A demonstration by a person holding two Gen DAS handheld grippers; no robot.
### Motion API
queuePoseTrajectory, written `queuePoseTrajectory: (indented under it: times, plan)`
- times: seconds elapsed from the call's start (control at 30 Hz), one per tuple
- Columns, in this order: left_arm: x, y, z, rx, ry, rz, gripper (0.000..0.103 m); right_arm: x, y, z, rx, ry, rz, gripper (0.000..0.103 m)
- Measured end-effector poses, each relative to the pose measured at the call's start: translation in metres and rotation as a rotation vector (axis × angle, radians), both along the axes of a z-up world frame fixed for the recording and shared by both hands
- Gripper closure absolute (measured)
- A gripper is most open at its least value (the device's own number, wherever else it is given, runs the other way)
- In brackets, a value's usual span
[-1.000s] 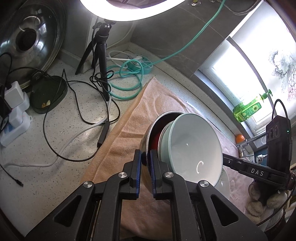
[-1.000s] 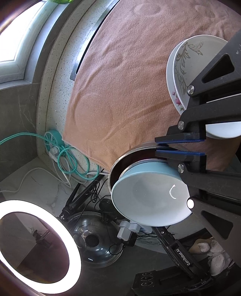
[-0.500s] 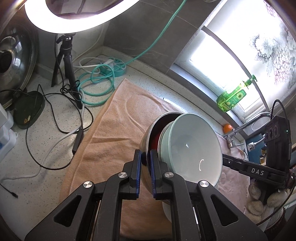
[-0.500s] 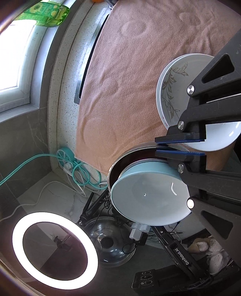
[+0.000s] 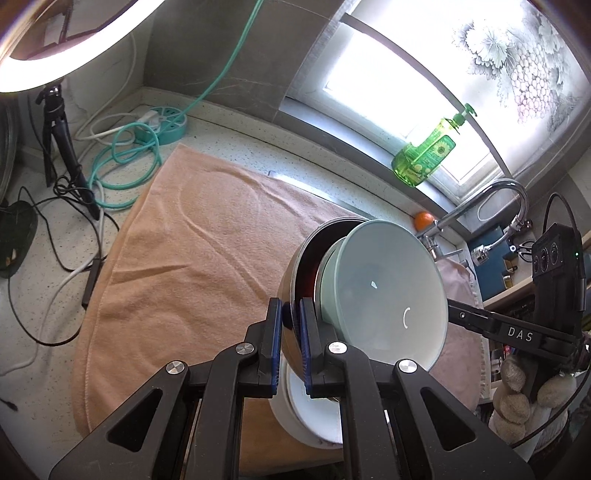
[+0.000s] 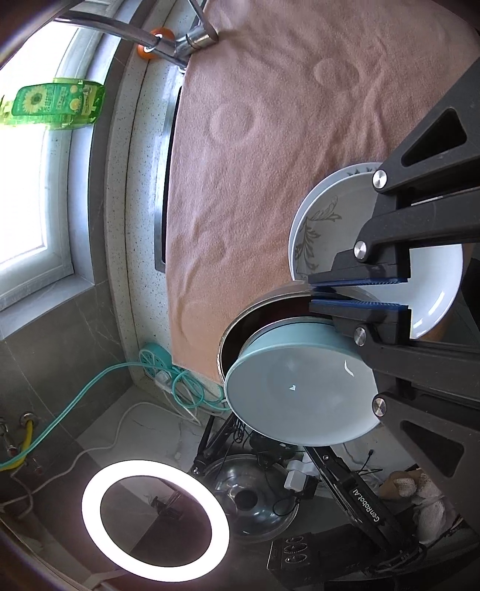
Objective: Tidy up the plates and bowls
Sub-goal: 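Lift the nested bowl stack with both tools and move it over the plates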
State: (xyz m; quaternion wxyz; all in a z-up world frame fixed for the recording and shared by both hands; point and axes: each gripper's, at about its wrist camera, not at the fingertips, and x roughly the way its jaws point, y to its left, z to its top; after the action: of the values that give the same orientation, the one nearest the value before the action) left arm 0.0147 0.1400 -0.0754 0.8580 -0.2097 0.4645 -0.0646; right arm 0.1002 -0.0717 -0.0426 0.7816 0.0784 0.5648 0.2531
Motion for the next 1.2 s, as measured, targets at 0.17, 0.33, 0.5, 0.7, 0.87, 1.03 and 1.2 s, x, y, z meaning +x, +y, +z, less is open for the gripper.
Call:
queuePoseTrajectory:
  times: [0.17, 0.33, 0.5, 0.7, 0.87, 1.03, 1.2]
  plan:
    - [0.001, -0.015, -0.004, -0.006, 0.015, -0.036, 0.095, -0.005, -0.020, -0.003, -0.003, 0.007, -0.039, 0.097]
    - [0.001, -0.027, -0.007, -0.006, 0.030, -0.064, 0.095, -0.008, -0.035, -0.007, -0.003, 0.016, -0.064, 0.097]
    - [0.001, -0.034, -0.010, -0.001, 0.042, -0.084, 0.095, -0.013, -0.044, -0.011, -0.007, 0.027, -0.078, 0.097]
    - [-0.002, -0.042, -0.015, 0.005, 0.059, -0.101, 0.095, -0.018, -0.053, -0.015, -0.007, 0.037, -0.090, 0.097]
    - [-0.003, -0.046, -0.018, 0.007, 0.070, -0.109, 0.095, -0.021, -0.059, -0.020, -0.006, 0.047, -0.098, 0.097]
    - [-0.003, -0.048, -0.019, 0.012, 0.076, -0.112, 0.095, -0.024, -0.061, -0.026, -0.007, 0.061, -0.102, 0.097]
    - [-0.003, -0.049, -0.022, 0.021, 0.084, -0.118, 0.095, -0.027, -0.062, -0.034, -0.005, 0.080, -0.107, 0.097]
